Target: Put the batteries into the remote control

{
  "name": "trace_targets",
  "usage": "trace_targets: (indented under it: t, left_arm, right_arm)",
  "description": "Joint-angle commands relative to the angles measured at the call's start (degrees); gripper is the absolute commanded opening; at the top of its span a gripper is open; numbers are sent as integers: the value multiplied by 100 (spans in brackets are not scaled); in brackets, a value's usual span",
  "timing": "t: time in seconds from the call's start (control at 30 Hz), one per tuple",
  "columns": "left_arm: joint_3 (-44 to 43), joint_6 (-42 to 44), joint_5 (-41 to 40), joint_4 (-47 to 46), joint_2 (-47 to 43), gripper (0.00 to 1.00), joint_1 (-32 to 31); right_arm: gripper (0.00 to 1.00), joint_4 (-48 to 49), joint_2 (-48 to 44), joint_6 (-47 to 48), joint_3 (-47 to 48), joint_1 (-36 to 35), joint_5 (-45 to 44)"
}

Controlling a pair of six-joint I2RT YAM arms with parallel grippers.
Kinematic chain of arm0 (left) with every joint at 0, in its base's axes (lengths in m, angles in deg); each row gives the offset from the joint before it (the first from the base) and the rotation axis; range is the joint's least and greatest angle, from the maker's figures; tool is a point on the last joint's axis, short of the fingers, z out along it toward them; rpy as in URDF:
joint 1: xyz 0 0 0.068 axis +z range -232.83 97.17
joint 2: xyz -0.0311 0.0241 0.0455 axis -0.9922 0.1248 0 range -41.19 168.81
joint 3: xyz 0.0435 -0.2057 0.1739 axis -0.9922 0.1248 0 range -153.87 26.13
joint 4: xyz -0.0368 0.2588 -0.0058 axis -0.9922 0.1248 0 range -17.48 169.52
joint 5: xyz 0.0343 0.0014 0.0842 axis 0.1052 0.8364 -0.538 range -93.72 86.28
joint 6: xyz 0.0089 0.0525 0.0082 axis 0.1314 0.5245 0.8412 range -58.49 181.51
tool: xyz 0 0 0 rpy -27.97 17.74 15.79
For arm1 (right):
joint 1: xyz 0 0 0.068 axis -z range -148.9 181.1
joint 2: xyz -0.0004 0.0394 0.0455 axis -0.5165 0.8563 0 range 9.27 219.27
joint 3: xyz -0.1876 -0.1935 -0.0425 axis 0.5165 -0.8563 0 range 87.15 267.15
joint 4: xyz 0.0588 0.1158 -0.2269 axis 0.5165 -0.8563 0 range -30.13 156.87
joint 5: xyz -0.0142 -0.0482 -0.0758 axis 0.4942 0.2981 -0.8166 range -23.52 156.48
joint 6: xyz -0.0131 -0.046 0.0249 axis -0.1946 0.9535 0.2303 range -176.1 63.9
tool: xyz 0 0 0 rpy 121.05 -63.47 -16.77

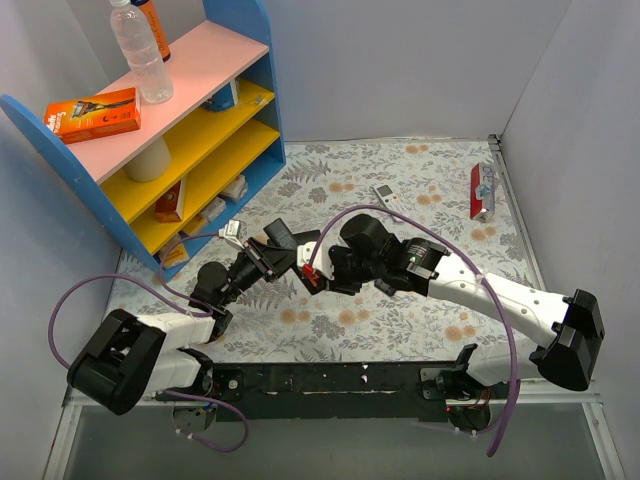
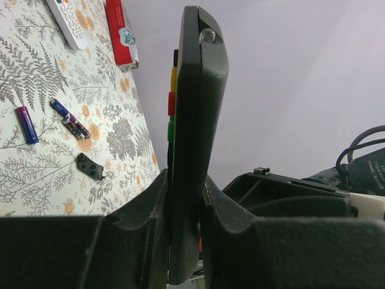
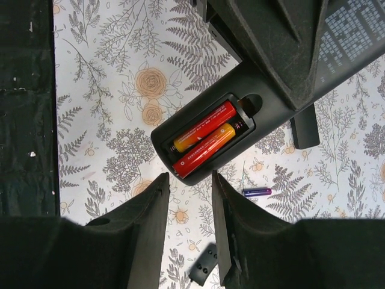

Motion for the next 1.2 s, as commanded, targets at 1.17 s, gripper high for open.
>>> trace_targets:
  t: [1.17]
  left_arm:
    - [-112,-1721,160,-451,67,0,-20]
  right_arm:
    - [24,160,157,-46,356,16,131]
